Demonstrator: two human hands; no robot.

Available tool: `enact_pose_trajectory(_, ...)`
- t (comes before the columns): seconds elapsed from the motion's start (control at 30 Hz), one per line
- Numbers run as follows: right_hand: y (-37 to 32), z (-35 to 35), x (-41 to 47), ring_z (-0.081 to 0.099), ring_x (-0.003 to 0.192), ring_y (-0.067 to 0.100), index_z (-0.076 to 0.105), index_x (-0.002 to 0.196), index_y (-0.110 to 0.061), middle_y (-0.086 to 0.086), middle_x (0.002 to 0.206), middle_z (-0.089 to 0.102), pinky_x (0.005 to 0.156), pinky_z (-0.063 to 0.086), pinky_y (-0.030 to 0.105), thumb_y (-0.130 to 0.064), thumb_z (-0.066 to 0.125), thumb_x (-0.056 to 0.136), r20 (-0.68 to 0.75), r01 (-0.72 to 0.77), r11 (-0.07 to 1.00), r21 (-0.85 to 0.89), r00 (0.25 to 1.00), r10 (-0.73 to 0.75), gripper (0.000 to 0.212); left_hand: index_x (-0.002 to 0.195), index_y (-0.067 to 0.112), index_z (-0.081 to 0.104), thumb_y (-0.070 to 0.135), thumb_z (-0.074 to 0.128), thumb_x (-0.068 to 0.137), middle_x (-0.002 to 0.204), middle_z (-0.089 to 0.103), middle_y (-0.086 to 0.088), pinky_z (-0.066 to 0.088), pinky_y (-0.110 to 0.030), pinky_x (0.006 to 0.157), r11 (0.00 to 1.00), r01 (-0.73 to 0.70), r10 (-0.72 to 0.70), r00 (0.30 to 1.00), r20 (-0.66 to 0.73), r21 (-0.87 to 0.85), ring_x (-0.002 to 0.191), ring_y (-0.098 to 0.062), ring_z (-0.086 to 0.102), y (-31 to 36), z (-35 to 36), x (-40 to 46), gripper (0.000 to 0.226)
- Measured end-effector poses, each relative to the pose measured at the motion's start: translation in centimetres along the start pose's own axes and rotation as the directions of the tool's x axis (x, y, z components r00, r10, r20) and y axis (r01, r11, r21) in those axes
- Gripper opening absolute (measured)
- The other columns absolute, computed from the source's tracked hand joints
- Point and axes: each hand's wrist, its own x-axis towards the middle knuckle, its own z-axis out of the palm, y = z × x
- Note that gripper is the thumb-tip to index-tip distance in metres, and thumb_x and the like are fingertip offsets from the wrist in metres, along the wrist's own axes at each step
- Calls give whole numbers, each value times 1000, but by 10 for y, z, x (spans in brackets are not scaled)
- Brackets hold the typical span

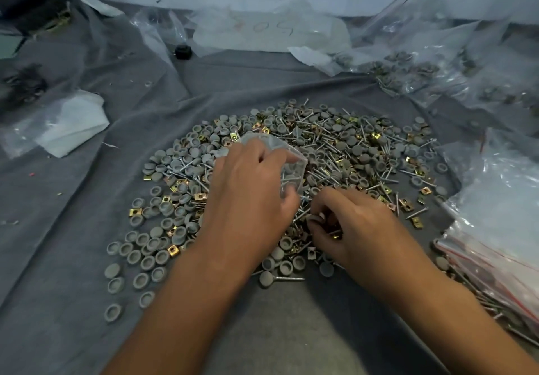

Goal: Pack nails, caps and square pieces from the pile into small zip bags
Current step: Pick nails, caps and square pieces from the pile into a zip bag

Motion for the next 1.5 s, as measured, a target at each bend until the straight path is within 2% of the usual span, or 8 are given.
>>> enact_pose_trajectory(0.13,4,-4,3,60,73,5,63,91,-26,-14,77,61,63,47,16,-21,76,85,-58,-133,964,231,987,150,16,123,34,61,36,69,87,99,44,13,28,-27,91,1000,3,-3,1000,6,-22,97,-7,37,0,0,-1,37)
enact_pose_trajectory(0.3,-6,-19,12,63,71,11,64,93,-26,-10,81,65,57,48,18,-24,72,89,-204,-62,869,491,961,184,8,125,34,60,40,71,85,98,40,14,32,-28,89,1000,-6,6,1000,22,-25,96,-5,33,0,0,-1,41)
enact_pose_trajectory(0.47,-14,-6,25,59,83,-4,72,102,-15,-12,94,66,76,42,6,-16,77,87,-288,5,965,260,955,72,16,126,32,61,40,72,83,100,46,12,36,-33,92,999,-23,24,999,44,-26,103,-11,44,3,0,-1,45)
enact_pose_trajectory(0.8,-14,6,24,68,99,13,76,105,-13,-4,105,74,84,54,29,-14,76,89,-449,61,990,126,894,2,17,123,33,60,43,67,86,103,51,11,38,-33,95,996,-4,7,999,35,-93,104,-12,45,4,-3,0,39)
enact_pose_trajectory(0.97,-17,5,27,53,98,17,77,109,-15,0,114,66,84,40,15,-23,69,96,-487,49,998,46,873,-20,18,125,34,59,43,67,87,105,52,11,41,-36,96,994,10,-6,999,39,-107,106,-12,47,4,-3,0,40)
enact_pose_trajectory(1.17,0,-13,26,55,88,7,73,111,-21,-9,107,58,79,47,21,-30,64,95,-364,-52,988,146,926,103,20,125,32,59,44,69,86,106,45,14,40,-36,97,988,89,-91,996,-14,-124,101,-6,38,0,-5,2,41)
enact_pose_trajectory(1.37,20,-17,18,47,108,4,64,119,-42,-23,112,53,92,50,36,-63,53,82,119,-154,988,-28,981,156,43,121,18,64,30,63,92,99,45,2,31,-33,84,974,225,-217,932,-289,-7,94,-12,32,-15,-16,9,32)
enact_pose_trajectory(1.5,16,-10,19,42,105,6,68,119,-36,-16,107,50,84,49,34,-47,64,85,74,-62,996,-58,995,66,36,120,27,67,28,55,97,95,49,4,30,-34,84,983,179,-169,966,-196,33,93,-15,41,-8,-11,6,27)
